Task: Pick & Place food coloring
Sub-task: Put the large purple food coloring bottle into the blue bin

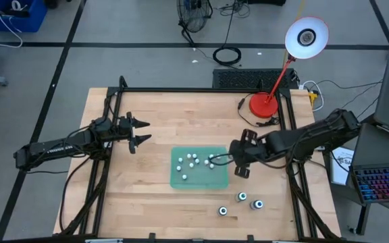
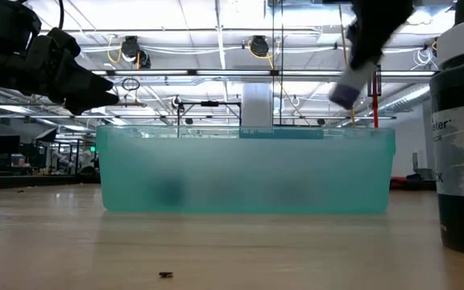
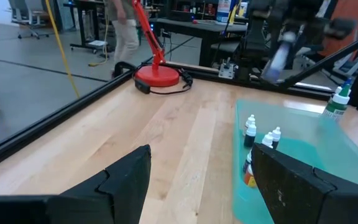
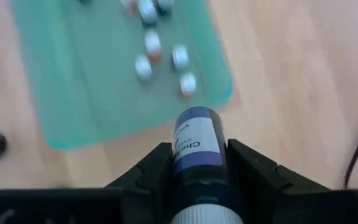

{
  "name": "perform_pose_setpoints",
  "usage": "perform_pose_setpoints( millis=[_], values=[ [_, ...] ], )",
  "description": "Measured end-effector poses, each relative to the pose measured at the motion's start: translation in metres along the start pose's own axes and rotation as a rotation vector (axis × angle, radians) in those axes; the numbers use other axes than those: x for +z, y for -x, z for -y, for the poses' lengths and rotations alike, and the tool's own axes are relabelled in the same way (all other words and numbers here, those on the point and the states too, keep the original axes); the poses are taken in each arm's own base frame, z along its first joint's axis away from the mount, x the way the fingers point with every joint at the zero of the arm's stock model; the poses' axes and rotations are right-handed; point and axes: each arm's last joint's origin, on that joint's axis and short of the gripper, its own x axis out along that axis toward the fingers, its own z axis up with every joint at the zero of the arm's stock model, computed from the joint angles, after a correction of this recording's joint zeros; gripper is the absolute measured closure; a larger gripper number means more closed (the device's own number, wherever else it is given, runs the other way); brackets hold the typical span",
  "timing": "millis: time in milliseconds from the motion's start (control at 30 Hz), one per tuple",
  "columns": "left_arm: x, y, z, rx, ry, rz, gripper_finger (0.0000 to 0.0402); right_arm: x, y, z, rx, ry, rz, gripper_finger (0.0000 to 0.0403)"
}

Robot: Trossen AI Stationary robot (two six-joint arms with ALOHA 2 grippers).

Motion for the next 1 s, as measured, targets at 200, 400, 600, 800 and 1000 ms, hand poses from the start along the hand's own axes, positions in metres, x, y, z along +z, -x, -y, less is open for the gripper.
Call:
perform_pose_setpoints(
  millis=[200,400,600,800,1000],
  values=[
    [0.0,0.0,0.0,-0.001,0.0,0.002,0.0128,0.044,0.017,0.0,0.044,0.037,0.083,0.0277],
    [0.0,0.0,0.0,-0.001,0.0,0.002,0.0128,0.075,-0.016,-0.008,0.097,0.092,-0.069,0.0277],
    [0.0,0.0,0.0,0.0,0.0,0.0,0.0128,0.073,-0.068,-0.023,0.139,0.147,-0.269,0.0277],
    [0.0,0.0,0.0,0.0,0.0,0.001,0.0128,0.069,-0.096,-0.028,0.135,0.163,-0.365,0.0277],
    [0.0,0.0,0.0,0.0,0.0,0.001,0.0128,0.068,-0.114,-0.025,0.118,0.181,-0.416,0.0277]
  ],
)
